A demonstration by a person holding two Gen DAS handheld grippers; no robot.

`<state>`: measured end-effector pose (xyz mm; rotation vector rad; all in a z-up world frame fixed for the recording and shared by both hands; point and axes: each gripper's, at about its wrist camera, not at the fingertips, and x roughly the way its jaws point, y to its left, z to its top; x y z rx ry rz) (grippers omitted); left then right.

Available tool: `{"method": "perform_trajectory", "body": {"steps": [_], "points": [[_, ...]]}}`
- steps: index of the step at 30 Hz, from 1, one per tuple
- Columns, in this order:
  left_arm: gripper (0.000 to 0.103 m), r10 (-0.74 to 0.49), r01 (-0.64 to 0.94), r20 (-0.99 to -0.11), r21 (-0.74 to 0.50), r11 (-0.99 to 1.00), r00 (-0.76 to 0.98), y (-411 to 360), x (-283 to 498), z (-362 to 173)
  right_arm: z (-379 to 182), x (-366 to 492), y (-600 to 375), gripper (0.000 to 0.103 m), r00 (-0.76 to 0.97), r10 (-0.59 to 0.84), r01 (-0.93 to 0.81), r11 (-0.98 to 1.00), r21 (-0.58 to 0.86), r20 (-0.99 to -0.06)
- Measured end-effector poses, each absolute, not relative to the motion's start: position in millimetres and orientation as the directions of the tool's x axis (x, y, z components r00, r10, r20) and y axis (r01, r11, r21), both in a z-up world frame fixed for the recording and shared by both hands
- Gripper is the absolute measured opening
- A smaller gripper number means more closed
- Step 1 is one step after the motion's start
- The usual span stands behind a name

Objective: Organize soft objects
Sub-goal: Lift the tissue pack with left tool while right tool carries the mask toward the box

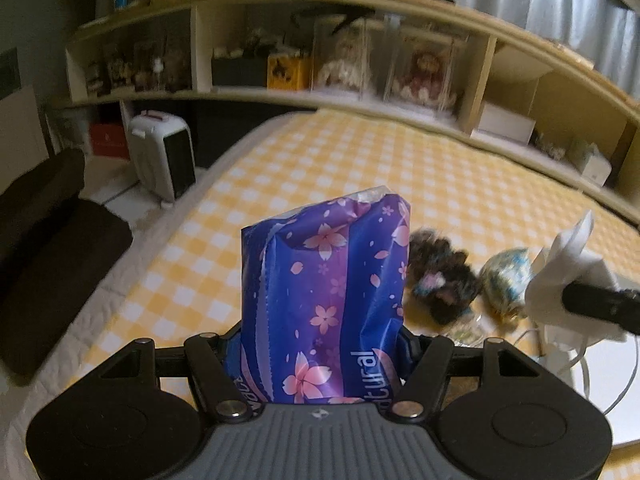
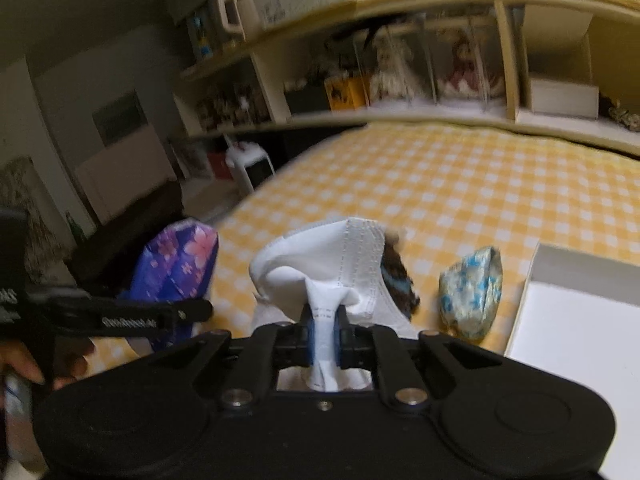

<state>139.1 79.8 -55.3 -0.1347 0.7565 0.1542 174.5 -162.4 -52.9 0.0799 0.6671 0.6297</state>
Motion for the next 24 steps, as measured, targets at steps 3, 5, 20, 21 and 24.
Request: {"method": "perform_trajectory", "body": {"steps": [3,5,20,21,24], "points": [[0.068,0.083,-0.176,-0.659,-0.077,0.981,0.748,76.2,133.6,-42.9,-35.2,165.0,-169.9,0.009,0.640,0.581,-0.517,0.810,0.278,-0.504],[0.068,0.074,-0.167,-0.640,-0.085,0.982,0.765,73.4,130.6,-34.3,-24.3,158.5,-175.7,0.009,0.657,0.583,-0.511,0.811,0.285,-0.478],[0.068,-0.108,0.036,-0.577,-0.135,0.990,0.810,-16.5,162.0,16.1,6.5,134.5,-274.4,0.009,0.829,0.380,-0.283,0.918,0.279,-0.410],[0.068,-0.130,0.055,-0.578,-0.145,0.988,0.806,-26.2,166.1,17.3,7.1,134.7,-282.1,0.009,0.836,0.365,-0.266,0.923,0.279,-0.410],[0.068,-0.188,0.106,-0.584,-0.171,0.979,0.790,-53.5,175.4,15.7,8.0,134.8,-307.7,0.009,0.858,0.313,-0.210,0.937,0.278,-0.408]]}}
